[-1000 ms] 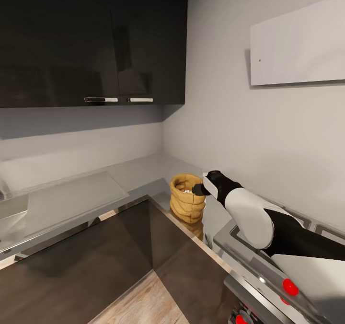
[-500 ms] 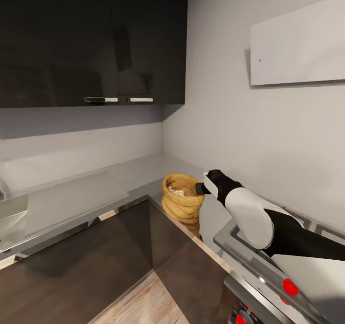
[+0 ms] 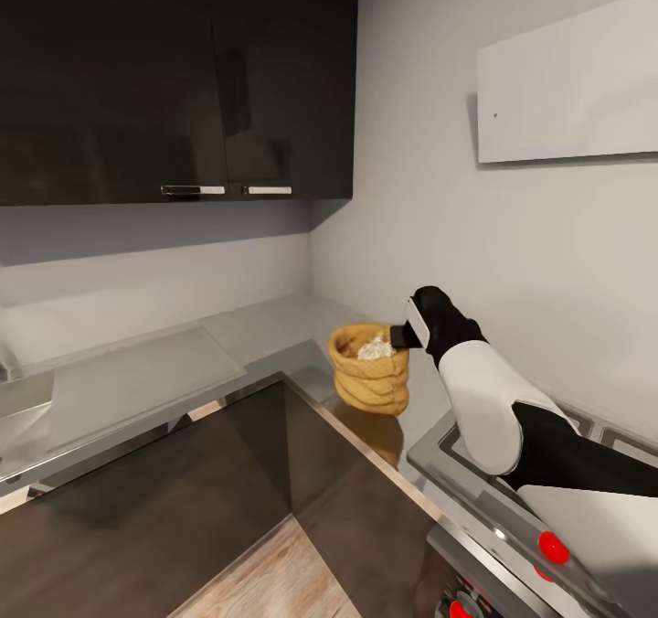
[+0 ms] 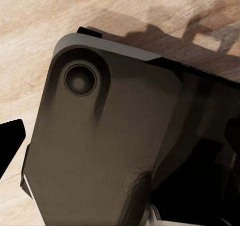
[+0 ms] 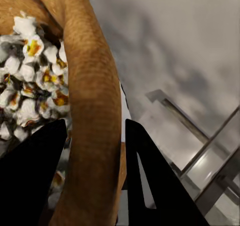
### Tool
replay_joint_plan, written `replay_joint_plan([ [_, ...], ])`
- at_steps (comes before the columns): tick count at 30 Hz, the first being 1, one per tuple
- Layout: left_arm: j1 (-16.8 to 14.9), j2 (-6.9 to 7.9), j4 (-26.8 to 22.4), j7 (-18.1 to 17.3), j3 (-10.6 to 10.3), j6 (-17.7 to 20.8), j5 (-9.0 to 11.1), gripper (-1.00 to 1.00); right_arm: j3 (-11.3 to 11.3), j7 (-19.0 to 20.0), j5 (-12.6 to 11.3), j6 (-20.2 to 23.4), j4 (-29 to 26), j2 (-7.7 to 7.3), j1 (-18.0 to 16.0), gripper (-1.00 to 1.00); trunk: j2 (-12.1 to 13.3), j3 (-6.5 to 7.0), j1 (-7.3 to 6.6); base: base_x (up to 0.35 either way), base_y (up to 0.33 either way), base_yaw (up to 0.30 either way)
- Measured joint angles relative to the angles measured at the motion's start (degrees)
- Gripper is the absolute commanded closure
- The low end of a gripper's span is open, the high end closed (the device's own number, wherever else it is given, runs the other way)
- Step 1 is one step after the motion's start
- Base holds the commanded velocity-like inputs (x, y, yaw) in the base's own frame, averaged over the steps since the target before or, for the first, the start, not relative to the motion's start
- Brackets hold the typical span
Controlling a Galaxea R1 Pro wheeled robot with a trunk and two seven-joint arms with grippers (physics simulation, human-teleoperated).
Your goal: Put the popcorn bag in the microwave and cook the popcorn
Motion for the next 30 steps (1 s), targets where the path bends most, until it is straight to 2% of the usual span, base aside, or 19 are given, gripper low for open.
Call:
replay_joint_plan([
  [11,0.0,-0.09,0.0,0.0,0.0,0.0,0.0,-1.0,-0.1,0.1,-0.1,1.3,0.0,0.0,0.0,1.0,0.0,0.0,0.0,0.0,0.0,0.0],
  [15,0.0,-0.09,0.0,0.0,0.0,0.0,-0.1,-1.0,-0.2,0.5,-0.3,1.3,-0.1,-0.01,0.0,1.0,0.0,0.0,0.02,-0.202,0.0,0.0],
  [16,0.0,-0.13,-0.1,0.0,0.1,-0.1,0.0,-1.0,-0.2,0.6,-0.9,1.1,-0.1,0.01,0.0,1.0,0.0,0.0,0.04,-0.336,0.0,0.0],
  [19,0.0,-0.14,-0.1,0.0,0.2,-0.1,0.0,-1.0,-0.1,0.6,-4.9,0.8,-0.1,-0.01,0.0,1.0,0.0,0.0,0.03,-0.344,0.0,0.0],
  [20,0.0,-0.16,-0.1,0.0,0.2,-0.1,0.0,-1.0,-0.1,0.5,-5.7,0.8,-0.1,-0.01,0.0,1.0,0.0,0.0,0.03,-0.346,0.0,0.0],
  [30,0.0,-0.35,-0.1,0.2,0.2,-0.2,-0.1,-1.0,0.1,0.5,-6.4,0.3,-0.1,-0.01,0.0,1.0,0.0,0.0,0.03,-0.348,0.0,0.0],
])
